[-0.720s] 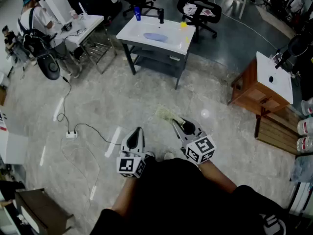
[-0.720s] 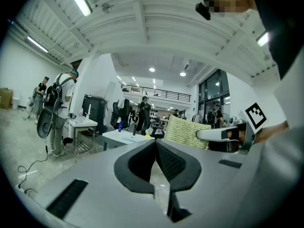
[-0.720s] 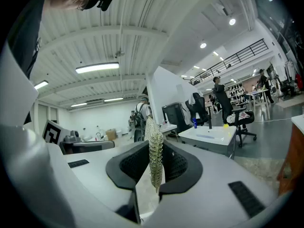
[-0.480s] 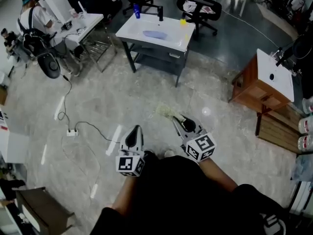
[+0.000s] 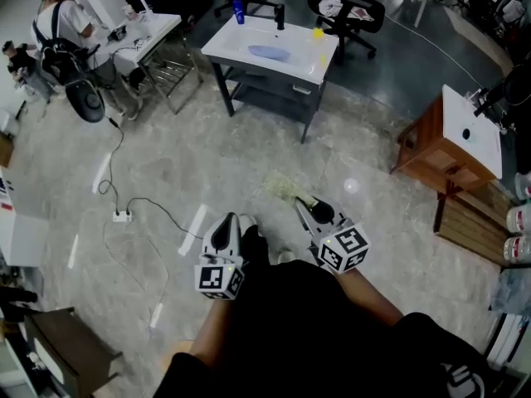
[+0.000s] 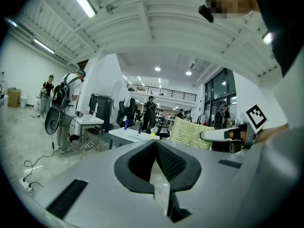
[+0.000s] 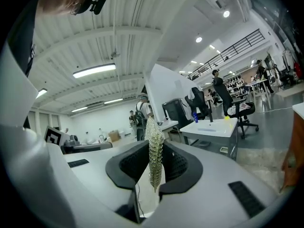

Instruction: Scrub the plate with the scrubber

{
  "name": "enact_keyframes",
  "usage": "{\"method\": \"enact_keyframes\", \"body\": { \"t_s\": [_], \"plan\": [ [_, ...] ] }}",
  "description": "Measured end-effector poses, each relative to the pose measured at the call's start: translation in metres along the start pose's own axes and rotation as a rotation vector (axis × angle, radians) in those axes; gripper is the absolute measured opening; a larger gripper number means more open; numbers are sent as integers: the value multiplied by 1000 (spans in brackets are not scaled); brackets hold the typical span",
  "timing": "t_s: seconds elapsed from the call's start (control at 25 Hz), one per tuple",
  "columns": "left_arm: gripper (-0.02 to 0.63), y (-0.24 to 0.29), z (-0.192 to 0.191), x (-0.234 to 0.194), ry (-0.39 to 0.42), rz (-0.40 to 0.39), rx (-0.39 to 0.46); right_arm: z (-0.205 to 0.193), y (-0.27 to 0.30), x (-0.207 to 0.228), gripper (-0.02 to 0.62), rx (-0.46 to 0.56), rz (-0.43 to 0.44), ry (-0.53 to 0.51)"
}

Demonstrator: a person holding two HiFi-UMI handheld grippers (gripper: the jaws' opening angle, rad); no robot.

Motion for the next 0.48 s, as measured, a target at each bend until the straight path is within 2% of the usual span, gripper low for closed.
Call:
{"method": "enact_keyframes", "body": {
  "t_s": [0.24, 0.48],
  "plan": [
    [3, 23, -7, -17, -20, -5, -10, -7, 22, 8, 61, -30, -9, 2],
    [3, 79, -10, -55, -22, -54, -8, -4, 76, 27, 61, -33, -33, -9]
  ]
}}
Point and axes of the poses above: the fingertips, and each gripper's own axes: y forward along the fingers, x to its right, z out of its top, the point moved 10 cm from there along -y, backward along the fingers, and after that the axes turned 10 degrees about x, right-handed, at the moved point
